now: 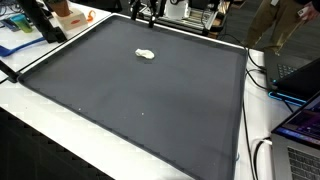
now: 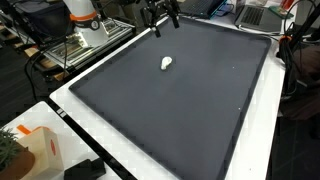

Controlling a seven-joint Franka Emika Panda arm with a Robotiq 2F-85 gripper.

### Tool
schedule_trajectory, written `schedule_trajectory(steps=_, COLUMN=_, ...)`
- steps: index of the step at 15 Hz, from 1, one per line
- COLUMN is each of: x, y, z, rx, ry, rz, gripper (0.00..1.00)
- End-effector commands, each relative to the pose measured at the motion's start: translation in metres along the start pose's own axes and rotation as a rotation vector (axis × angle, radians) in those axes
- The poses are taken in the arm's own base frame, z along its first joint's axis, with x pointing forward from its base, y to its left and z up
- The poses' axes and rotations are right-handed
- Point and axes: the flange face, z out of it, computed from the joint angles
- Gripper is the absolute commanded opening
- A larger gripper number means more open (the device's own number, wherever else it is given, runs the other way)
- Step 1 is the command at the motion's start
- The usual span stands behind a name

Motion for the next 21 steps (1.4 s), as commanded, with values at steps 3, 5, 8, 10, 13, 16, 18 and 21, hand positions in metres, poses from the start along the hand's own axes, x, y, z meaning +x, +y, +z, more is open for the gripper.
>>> schedule_trajectory(steps=3, x=-0.024, y=-0.018, z=0.005, rx=0.008, ry=0.015, rz=-0.037, gripper=1.0)
schedule_trajectory(steps=5, x=-0.021, y=-0.018, z=0.005, rx=0.001, ry=0.01, rz=-0.035, gripper=1.0)
schedule_trajectory(steps=8, x=-0.023, y=-0.02, z=0.005, rx=0.002, ry=0.008, rz=-0.037, gripper=1.0)
schedule_trajectory(steps=10, x=-0.019, y=-0.019, z=0.001, rx=-0.003, ry=0.033, rz=-0.017, gripper=1.0)
schedule_trajectory(steps=13, x=-0.021, y=-0.016, z=-0.009, rx=0.016, ry=0.081, rz=0.003, gripper=1.0)
schedule_trajectory(steps=16, x=-0.016, y=-0.02, z=-0.018, rx=0.026, ry=0.135, rz=0.023, gripper=1.0)
schedule_trajectory(steps=18, x=-0.014, y=-0.027, z=-0.016, rx=0.001, ry=0.154, rz=0.012, gripper=1.0)
schedule_trajectory(steps=21, x=-0.025, y=-0.028, z=-0.007, rx=-0.064, ry=0.176, rz=-0.053, gripper=1.0)
